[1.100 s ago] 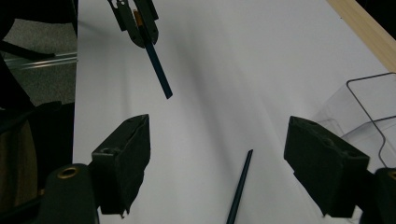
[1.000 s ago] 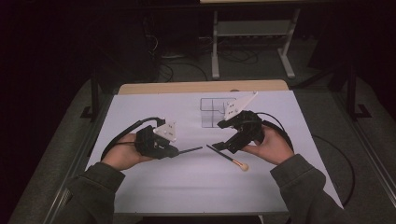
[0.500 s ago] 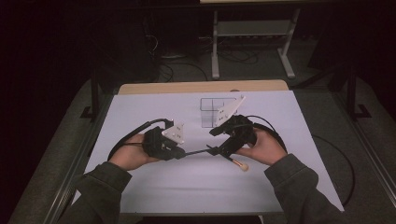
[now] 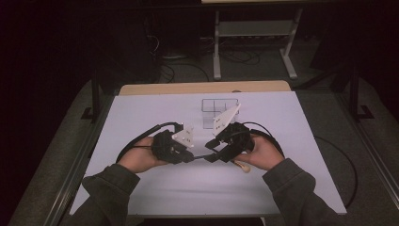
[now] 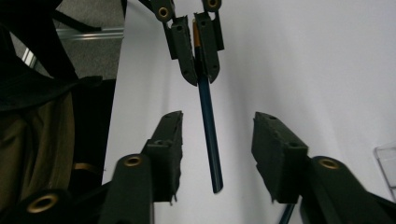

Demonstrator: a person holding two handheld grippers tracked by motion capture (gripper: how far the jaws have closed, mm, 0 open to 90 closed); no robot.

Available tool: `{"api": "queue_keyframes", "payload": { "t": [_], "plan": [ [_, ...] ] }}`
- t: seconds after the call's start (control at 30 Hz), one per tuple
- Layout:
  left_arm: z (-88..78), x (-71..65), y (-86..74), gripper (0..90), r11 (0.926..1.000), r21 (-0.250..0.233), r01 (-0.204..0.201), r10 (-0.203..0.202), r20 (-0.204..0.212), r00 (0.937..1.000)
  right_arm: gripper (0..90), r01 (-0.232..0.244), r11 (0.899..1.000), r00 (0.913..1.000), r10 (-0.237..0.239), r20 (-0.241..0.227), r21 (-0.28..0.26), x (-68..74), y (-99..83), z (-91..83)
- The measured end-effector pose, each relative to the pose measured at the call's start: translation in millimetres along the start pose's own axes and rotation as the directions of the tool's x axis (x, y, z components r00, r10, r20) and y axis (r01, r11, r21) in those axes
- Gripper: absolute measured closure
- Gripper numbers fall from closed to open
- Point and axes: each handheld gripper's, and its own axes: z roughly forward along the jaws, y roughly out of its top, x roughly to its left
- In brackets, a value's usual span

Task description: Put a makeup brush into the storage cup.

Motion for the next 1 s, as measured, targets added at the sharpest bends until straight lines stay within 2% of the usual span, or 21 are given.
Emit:
{"api": "queue_keyframes", "payload": {
  "t": [0.2,0.37,0.67,1.0],
  "plan": [
    [2.8,-2.2,4.2,83.6,0.9999,-0.001,-0.016,0.016,0.009,0.9998,68.3,0.005,1.0,0.9995,-0.004,-0.031,0.022,2.2,-2.3,6.8],
    [4.5,-3.3,6.4,83.6,0.9997,-0.005,-0.024,0.024,0.017,0.9996,75.1,0.011,1.0,0.999,-0.01,-0.043,0.027,2.1,-4.1,8.5],
    [6.1,-4.4,8.1,83.6,0.9995,-0.002,-0.032,0.032,0.023,0.9992,80.4,0.0,0.999,0.9975,0.002,-0.071,0.039,2.1,-5.3,9.9],
    [6.2,-4.3,9.3,83.6,0.999,-0.007,-0.044,0.045,0.021,0.9988,80.5,-0.003,0.999,0.9956,0.007,-0.094,0.034,1.7,-6.4,12.3]
  ]
}}
